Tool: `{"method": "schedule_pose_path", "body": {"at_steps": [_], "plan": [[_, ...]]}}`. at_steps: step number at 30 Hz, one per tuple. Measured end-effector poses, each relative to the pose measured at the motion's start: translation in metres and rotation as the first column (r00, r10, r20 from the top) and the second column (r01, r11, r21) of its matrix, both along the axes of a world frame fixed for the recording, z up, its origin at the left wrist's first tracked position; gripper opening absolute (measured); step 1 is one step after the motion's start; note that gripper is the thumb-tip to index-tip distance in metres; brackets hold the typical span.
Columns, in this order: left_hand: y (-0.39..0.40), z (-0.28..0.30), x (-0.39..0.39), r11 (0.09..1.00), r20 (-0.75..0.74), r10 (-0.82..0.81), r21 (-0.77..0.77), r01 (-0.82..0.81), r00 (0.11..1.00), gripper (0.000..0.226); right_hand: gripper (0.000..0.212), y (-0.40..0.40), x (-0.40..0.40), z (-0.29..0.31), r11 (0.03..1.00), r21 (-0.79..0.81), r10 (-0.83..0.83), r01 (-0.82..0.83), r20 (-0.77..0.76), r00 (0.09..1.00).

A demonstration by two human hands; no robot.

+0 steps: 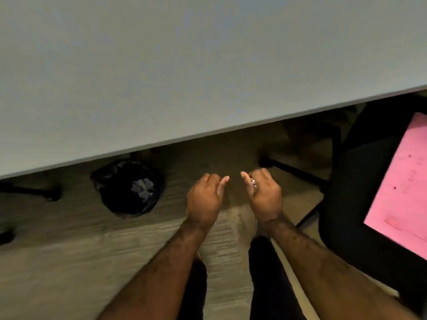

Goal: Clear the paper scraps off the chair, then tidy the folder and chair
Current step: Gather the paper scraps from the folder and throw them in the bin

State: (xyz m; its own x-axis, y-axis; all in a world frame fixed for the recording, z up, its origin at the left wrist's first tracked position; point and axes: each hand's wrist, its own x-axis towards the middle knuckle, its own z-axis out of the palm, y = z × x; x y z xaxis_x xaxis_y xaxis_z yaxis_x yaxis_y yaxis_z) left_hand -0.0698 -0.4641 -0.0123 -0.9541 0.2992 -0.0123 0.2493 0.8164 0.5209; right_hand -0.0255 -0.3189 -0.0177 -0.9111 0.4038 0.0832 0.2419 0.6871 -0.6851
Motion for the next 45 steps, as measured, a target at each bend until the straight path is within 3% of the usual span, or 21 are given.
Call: {"method": "schedule_pose_path", "body": {"at_steps": [10, 16, 21, 25, 27, 29, 31, 33, 38, 45], "plan": [[-0.201, -0.068, -0.005, 0.927, -0.105, 0.361, -0.066, -0.369, 0.927, 0.036, 0.033, -0.203, -0.051, -0.079, 0.951, 0.080, 0.300, -0.298, -0.021, 0.954], [-0.276, -0.143, -0.010, 0.838, -0.043, 0.537, -0.086, -0.538, 0.843, 0.049, 0.039, -0.286, -0.074, -0.155, 0.896, 0.024, 0.439, -0.444, 0.105, 0.892], [-0.310, -0.205, -0.042, 0.748, -0.051, 0.657, -0.080, -0.659, 0.752, 0.034, 0.040, -0.352, -0.114, -0.216, 0.888, -0.031, 0.458, -0.458, 0.123, 0.880], [-0.331, -0.251, -0.067, 0.686, -0.116, 0.722, -0.004, -0.727, 0.682, 0.035, 0.035, -0.391, -0.140, -0.254, 0.910, -0.127, 0.395, -0.395, -0.025, 0.918], [-0.342, -0.274, -0.076, 0.696, -0.097, 0.712, -0.029, -0.717, 0.696, 0.036, 0.034, -0.399, -0.148, -0.270, 0.911, -0.116, 0.385, -0.396, -0.106, 0.917], [-0.351, -0.296, -0.080, 0.741, 0.017, 0.667, -0.120, -0.661, 0.744, 0.038, 0.033, -0.404, -0.154, -0.290, 0.891, -0.136, 0.426, -0.433, -0.083, 0.901], [-0.358, -0.314, -0.078, 0.786, 0.183, 0.608, -0.276, -0.553, 0.773, 0.048, 0.045, -0.406, -0.158, -0.311, 0.839, -0.177, 0.537, -0.514, 0.126, 0.834], [-0.362, -0.326, -0.068, 0.814, 0.267, 0.548, -0.388, -0.432, 0.793, 0.057, 0.060, -0.404, -0.156, -0.326, 0.769, -0.146, 0.630, -0.623, 0.342, 0.697], [-0.359, -0.306, -0.039, 0.826, 0.137, 0.475, -0.411, -0.387, 0.869, 0.068, 0.065, -0.391, -0.138, -0.304, 0.661, -0.006, 0.690, -0.751, 0.400, 0.604], [-0.338, -0.219, -0.015, 0.817, 0.134, 0.491, -0.414, -0.402, 0.861, 0.060, 0.064, -0.355, -0.116, -0.207, 0.573, 0.024, 0.721, -0.819, 0.460, 0.518]]}}
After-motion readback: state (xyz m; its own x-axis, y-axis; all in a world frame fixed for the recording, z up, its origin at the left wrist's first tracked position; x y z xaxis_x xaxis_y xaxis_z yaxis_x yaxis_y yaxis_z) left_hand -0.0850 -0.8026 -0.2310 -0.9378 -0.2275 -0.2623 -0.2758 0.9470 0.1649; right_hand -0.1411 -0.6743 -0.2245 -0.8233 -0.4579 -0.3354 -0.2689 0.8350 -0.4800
